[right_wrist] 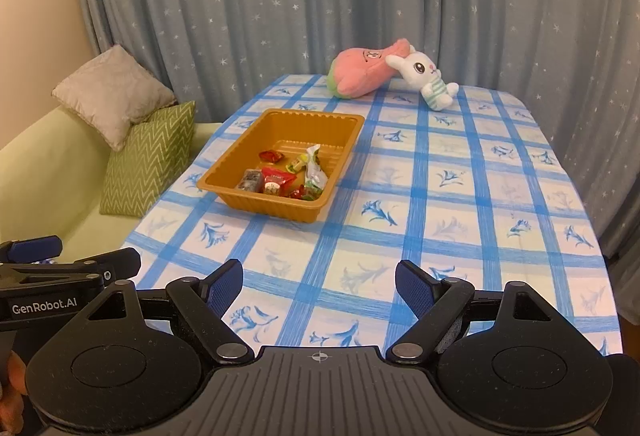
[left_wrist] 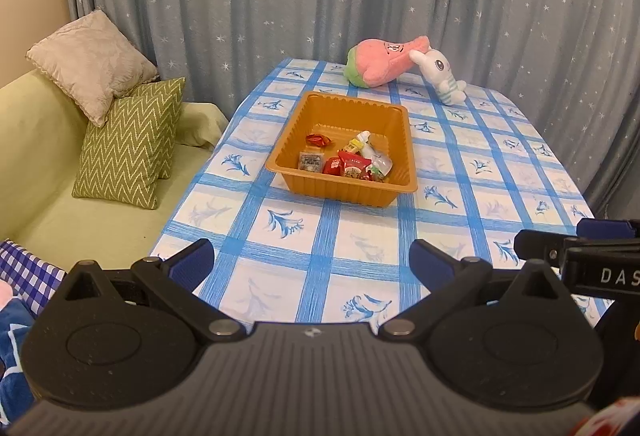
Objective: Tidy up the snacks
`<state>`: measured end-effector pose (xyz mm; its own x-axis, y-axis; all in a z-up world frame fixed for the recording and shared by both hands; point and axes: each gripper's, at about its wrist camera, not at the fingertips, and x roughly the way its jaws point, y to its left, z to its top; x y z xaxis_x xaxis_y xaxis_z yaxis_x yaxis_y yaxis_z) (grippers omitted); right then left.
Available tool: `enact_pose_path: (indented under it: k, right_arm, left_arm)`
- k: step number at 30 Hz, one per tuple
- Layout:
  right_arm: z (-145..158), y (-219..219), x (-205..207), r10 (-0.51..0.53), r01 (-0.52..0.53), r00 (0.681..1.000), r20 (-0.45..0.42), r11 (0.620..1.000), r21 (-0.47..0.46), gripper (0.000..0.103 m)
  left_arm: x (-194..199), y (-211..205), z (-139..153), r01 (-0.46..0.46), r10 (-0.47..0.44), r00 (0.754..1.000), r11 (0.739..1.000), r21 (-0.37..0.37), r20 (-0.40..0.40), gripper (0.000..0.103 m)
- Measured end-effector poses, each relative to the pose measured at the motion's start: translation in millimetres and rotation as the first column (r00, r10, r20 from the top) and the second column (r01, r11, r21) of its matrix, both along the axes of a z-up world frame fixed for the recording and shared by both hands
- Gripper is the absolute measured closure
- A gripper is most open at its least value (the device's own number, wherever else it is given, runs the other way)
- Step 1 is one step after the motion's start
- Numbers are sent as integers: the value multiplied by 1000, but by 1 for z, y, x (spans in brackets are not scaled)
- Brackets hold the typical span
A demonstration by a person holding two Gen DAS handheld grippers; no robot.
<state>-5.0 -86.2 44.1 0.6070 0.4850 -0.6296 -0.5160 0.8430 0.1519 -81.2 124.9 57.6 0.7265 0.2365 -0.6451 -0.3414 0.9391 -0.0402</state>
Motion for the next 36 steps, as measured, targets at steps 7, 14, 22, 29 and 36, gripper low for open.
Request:
enact_pose_path:
  k: [7, 14, 22, 29, 36]
  right_arm:
    - [-1, -1, 2, -4, 4, 1000, -6, 1000, 3, 20]
    - [-1, -2, 2, -2, 2, 1000, -6, 1000, 3, 20]
    - [-1, -2, 2, -2, 2, 1000, -6, 1000, 4, 20]
    - [-1, -2, 2, -2, 2, 1000, -6, 1000, 3, 20]
    - [-1, -3, 3, -2, 2, 1000, -6, 1000, 4, 20]
  left_arm:
    - [0, -1, -2, 3, -3, 1000, 1000, 1, -3, 0]
    - [0, -1, -3, 4, -4, 1000, 1000, -1, -2, 0]
    - [0, -2, -4, 6, -6, 1000, 1000, -3, -3, 0]
    - [0, -2, -4, 6, -6, 1000, 1000, -2, -2, 0]
    - [0, -3, -5, 8, -8, 1000, 1000, -2, -4, 0]
